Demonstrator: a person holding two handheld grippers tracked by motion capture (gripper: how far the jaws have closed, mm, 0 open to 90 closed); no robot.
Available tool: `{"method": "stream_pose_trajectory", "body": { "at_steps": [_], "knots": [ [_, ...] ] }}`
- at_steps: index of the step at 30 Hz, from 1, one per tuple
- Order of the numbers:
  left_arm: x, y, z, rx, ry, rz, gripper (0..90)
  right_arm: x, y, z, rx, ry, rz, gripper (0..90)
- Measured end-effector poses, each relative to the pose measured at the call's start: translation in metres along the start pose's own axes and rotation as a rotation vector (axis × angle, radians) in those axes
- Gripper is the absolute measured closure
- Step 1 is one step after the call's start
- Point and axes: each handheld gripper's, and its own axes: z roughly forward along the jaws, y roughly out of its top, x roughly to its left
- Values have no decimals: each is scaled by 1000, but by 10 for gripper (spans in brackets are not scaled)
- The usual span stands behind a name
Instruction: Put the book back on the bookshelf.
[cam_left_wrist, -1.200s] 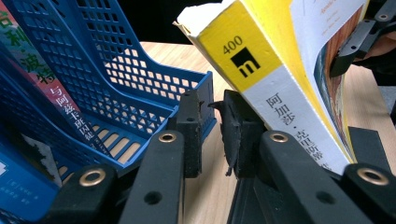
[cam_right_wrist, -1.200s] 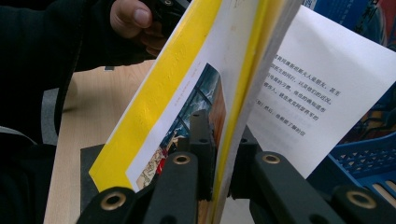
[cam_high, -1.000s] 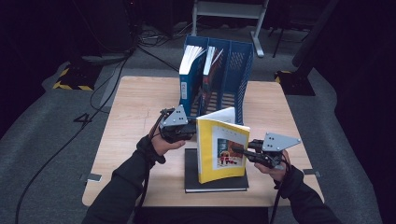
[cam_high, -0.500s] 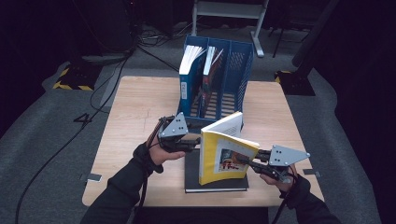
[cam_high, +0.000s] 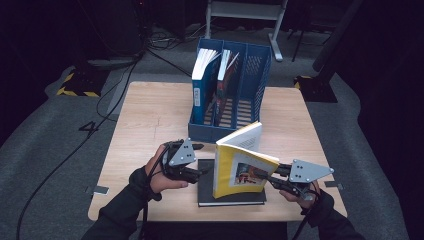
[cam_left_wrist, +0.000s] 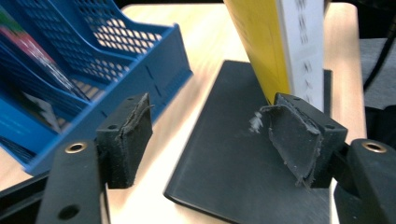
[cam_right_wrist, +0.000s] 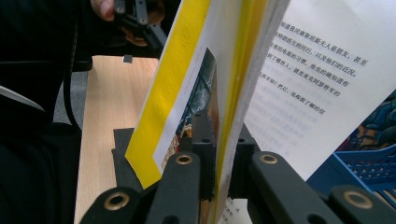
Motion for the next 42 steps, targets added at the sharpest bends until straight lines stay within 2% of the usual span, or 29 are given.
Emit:
{"method": "stream_pose_trajectory", "body": {
  "at_steps": [2, 3, 6, 8, 9, 14, 17, 23, 24, 26, 27, 29, 32, 36, 42],
  "knots": [
    [-5, -5, 2, 39, -24, 25, 318, 0, 0, 0, 3, 1, -4, 850],
    [-5, -5, 2, 39, -24, 25, 319, 0, 0, 0, 3, 1, -4, 850],
    [-10, -11, 5, 58, -83, 26, 323, -1, 0, 0, 1, -1, -5, 849],
    [-14, -12, 7, 42, -120, 2, 327, -1, 0, 0, 1, 1, -7, 849],
    [-18, -11, 10, 17, -141, -8, 328, -1, 0, 0, 1, 2, -8, 848],
    [-25, -5, 27, -49, -185, -59, 365, 0, 1, 0, 2, 4, -16, 846],
    [-26, 0, 38, -73, -184, -66, 383, 0, 1, 0, 2, 7, -21, 842],
    [-24, 9, 47, -124, -171, -78, 430, 0, 1, 0, 2, 5, -31, 833],
    [-22, 13, 48, -155, -158, -96, 457, 0, 1, 0, 3, 4, -33, 826],
    [-20, 15, 47, -167, -162, -99, 465, 0, 1, 0, 2, 4, -34, 824],
    [-17, 19, 46, -205, -155, -106, 486, 0, 1, 0, 3, 4, -37, 820],
    [-13, 23, 45, -232, -170, -114, 496, 1, 1, 0, 4, 4, -40, 818],
    [-10, 32, 42, -261, -161, -103, 490, 0, 0, 0, 5, 0, -40, 816],
    [-7, 44, 41, -289, -181, -90, 482, -1, 0, 0, 7, -3, -40, 813],
    [-4, 56, 41, -299, -199, -72, 486, -1, -1, 0, 7, -8, -37, 796]
  ]
}}
